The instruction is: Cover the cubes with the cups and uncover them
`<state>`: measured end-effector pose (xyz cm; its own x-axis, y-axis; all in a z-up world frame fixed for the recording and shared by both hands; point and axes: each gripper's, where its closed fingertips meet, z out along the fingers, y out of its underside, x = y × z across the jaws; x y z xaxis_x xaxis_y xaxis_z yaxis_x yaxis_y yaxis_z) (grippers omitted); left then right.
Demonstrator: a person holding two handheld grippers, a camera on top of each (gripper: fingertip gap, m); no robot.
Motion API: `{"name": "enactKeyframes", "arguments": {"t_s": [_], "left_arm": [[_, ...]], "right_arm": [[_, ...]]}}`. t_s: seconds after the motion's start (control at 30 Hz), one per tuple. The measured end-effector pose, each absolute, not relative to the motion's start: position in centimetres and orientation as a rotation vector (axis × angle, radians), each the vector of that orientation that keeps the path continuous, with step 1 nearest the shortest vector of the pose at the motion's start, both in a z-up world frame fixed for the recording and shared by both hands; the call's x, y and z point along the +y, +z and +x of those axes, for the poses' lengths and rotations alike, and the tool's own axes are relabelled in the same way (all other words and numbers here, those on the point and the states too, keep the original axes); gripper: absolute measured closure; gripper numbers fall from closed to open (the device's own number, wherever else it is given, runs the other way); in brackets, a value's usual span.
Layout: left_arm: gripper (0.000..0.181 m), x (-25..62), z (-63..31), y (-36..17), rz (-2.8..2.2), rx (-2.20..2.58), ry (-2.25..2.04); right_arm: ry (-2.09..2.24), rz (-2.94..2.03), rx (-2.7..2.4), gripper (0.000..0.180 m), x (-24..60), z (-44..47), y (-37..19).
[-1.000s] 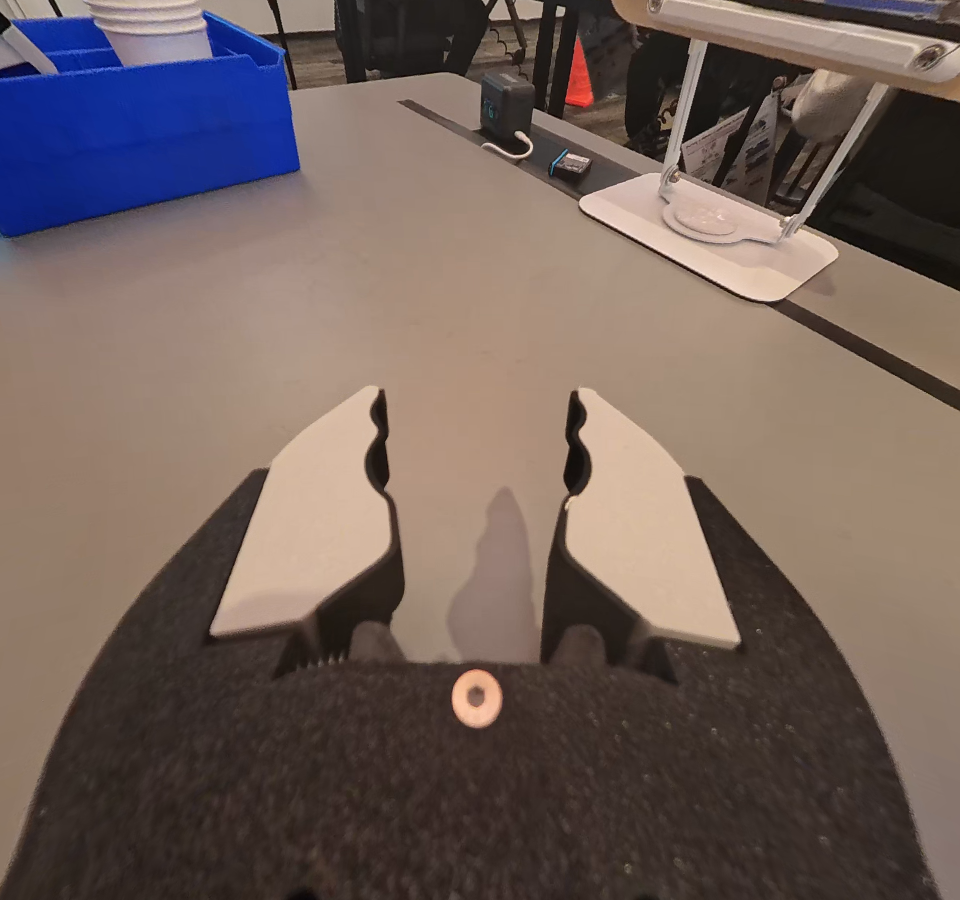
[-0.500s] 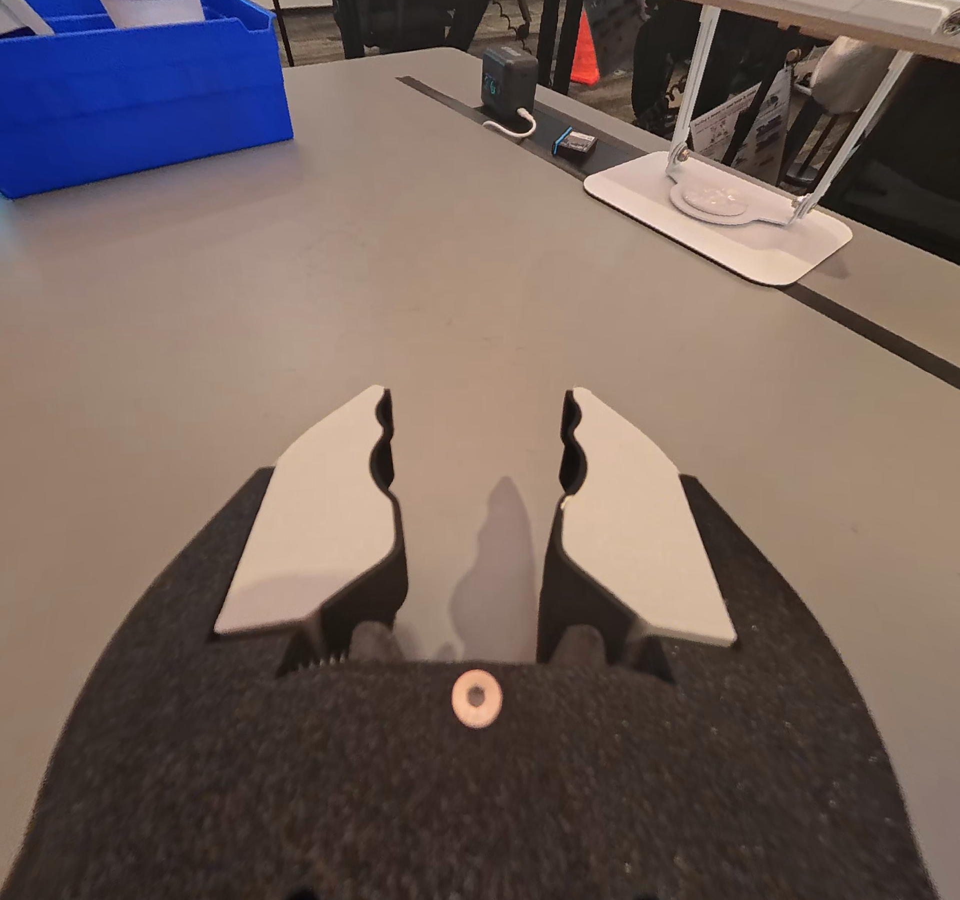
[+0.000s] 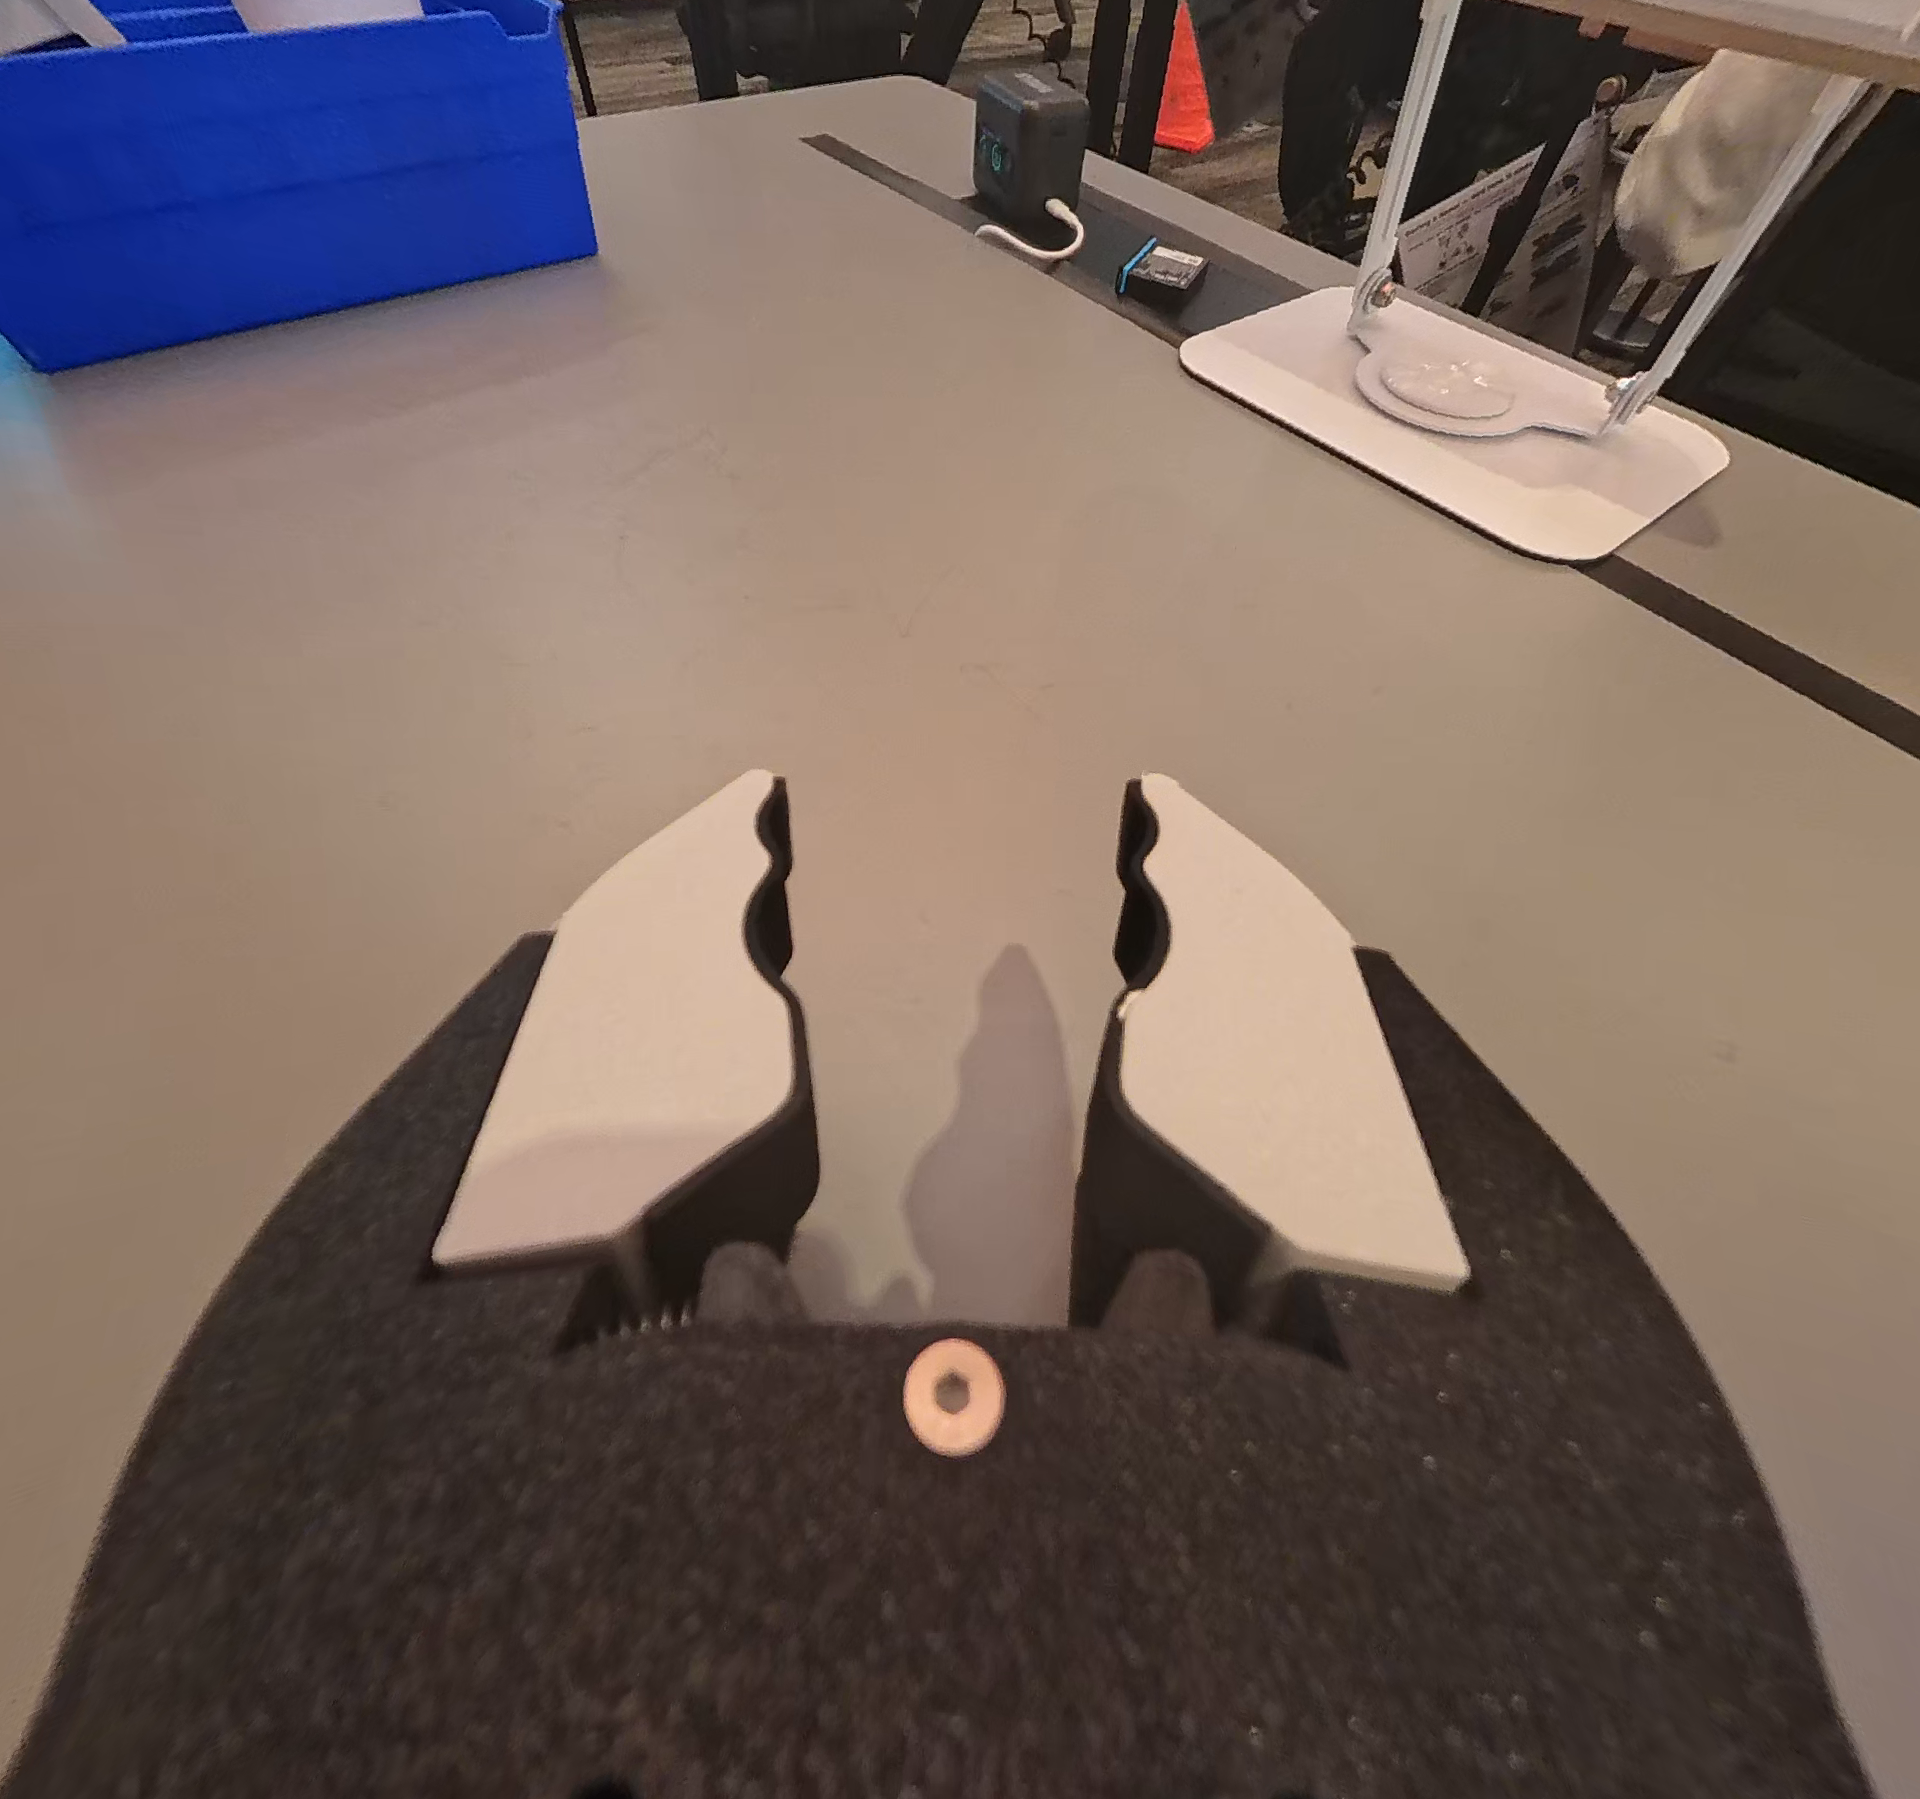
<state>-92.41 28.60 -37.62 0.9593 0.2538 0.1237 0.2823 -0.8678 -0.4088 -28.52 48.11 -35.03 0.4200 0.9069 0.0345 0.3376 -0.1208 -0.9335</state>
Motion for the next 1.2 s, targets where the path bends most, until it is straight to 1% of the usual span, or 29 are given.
{"name": "enactKeyframes", "arguments": {"t_s": [0.37, 0.53, 0.63, 0.73, 0.83, 0.93, 1.0, 1.07, 1.2], "left_arm": [[0.177, 28.9, -92.8, -37.7, -2.673, -0.372, -0.111], [0.178, 28.9, -93.0, -37.3, -2.652, -0.302, -0.004], [0.167, 29.0, -93.7, -35.7, -2.585, -0.276, 0.102], [0.158, 29.2, -93.9, -32.2, -2.452, -0.262, 0.150], [0.142, 29.2, -92.2, -28.6, -2.348, -0.206, 0.120], [0.131, 28.3, -89.8, -26.6, -2.339, -0.164, 0.140], [0.125, 27.4, -88.3, -26.5, -2.367, -0.180, 0.184], [0.122, 26.5, -86.7, -27.2, -2.397, -0.258, 0.198], [0.122, 26.0, -83.9, -29.8, -2.418, -0.362, 0.179]], "right_arm": [[0.723, -1.693, -1.101, 0.120, 48.2, -28.5, -35.4], [0.739, -1.683, -1.110, 0.118, 48.0, -28.7, -35.3], [0.751, -1.668, -1.106, 0.116, 47.8, -28.7, -34.9], [0.755, -1.650, -1.101, 0.115, 47.7, -28.7, -34.4], [0.765, -1.643, -1.091, 0.115, 47.7, -28.6, -34.1], [0.768, -1.633, -1.088, 0.115, 47.6, -28.6, -33.8], [0.767, -1.625, -1.089, 0.115, 47.4, -28.6, -33.6], [0.769, -1.615, -1.092, 0.115, 47.2, -28.7, -33.3], [0.769, -1.594, -1.102, 0.115, 46.8, -29.0, -33.0]]}}
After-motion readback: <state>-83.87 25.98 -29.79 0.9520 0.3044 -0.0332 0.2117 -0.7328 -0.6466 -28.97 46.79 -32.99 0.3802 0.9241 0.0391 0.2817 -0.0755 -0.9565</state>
